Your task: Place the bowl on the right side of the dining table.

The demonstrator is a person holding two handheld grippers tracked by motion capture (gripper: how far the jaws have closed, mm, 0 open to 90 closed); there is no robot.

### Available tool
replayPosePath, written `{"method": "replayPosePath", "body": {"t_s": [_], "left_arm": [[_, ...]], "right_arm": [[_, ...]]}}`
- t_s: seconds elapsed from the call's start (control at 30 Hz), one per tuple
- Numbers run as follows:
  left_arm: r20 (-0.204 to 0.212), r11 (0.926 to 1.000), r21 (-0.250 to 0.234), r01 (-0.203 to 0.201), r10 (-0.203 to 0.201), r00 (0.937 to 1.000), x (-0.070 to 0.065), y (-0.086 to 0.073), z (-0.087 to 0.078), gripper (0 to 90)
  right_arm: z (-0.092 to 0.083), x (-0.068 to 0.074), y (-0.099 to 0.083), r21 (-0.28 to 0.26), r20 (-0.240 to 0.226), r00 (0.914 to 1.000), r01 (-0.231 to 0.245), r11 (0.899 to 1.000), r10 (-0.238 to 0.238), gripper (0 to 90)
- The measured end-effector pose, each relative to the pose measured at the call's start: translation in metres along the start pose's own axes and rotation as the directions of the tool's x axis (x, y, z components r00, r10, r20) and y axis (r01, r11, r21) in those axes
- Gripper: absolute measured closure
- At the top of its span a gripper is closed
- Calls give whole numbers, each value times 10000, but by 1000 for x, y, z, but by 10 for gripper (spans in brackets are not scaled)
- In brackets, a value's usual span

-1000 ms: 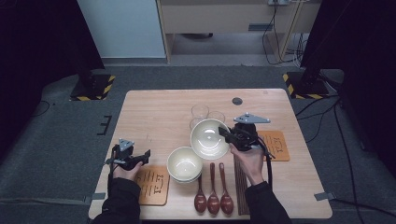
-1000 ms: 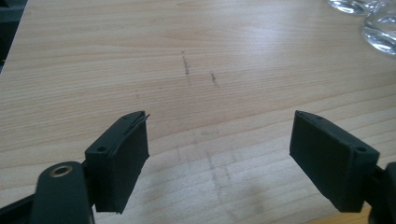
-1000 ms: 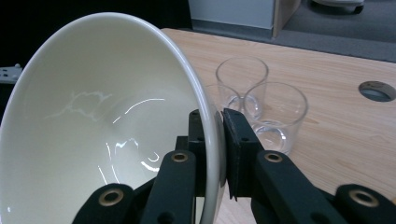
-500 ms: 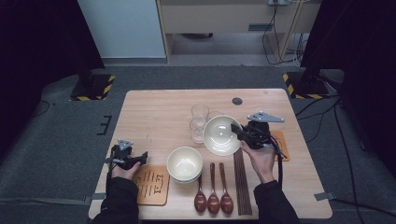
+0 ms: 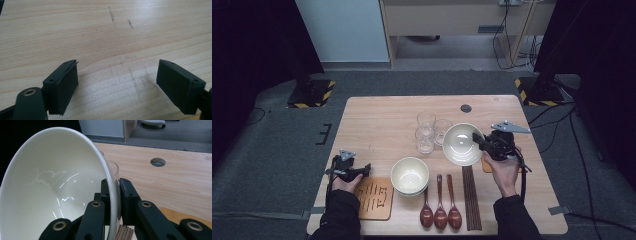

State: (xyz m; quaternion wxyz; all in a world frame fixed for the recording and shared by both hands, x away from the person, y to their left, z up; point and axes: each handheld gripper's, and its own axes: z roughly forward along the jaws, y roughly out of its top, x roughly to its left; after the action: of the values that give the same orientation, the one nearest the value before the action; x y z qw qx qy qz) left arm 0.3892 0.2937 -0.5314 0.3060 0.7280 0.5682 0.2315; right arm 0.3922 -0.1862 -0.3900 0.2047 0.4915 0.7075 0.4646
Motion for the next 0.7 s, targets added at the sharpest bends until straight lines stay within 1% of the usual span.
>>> {"method": "replayPosePath", "body": {"t_s": [0.27,0.37,0.47,0.7], "left_arm": [[-47,10000,29,-87,87,10000,1,-1,2,149],[-56,10000,10,-94,94,9999,1,-1,3,137],[-49,9999,-4,-109,109,9999,1,-1,3,128],[-52,9998,-149,-112,111,9999,3,-3,3,111]], "right_arm": [[-4,-15,-3,13,287,9994,-216,9998,216,825],[-3,-21,-5,55,407,9986,-354,9994,352,825],[-2,-26,-8,141,617,9975,-367,9992,357,824],[-3,-40,-12,181,853,9946,-607,9980,589,824]]}}
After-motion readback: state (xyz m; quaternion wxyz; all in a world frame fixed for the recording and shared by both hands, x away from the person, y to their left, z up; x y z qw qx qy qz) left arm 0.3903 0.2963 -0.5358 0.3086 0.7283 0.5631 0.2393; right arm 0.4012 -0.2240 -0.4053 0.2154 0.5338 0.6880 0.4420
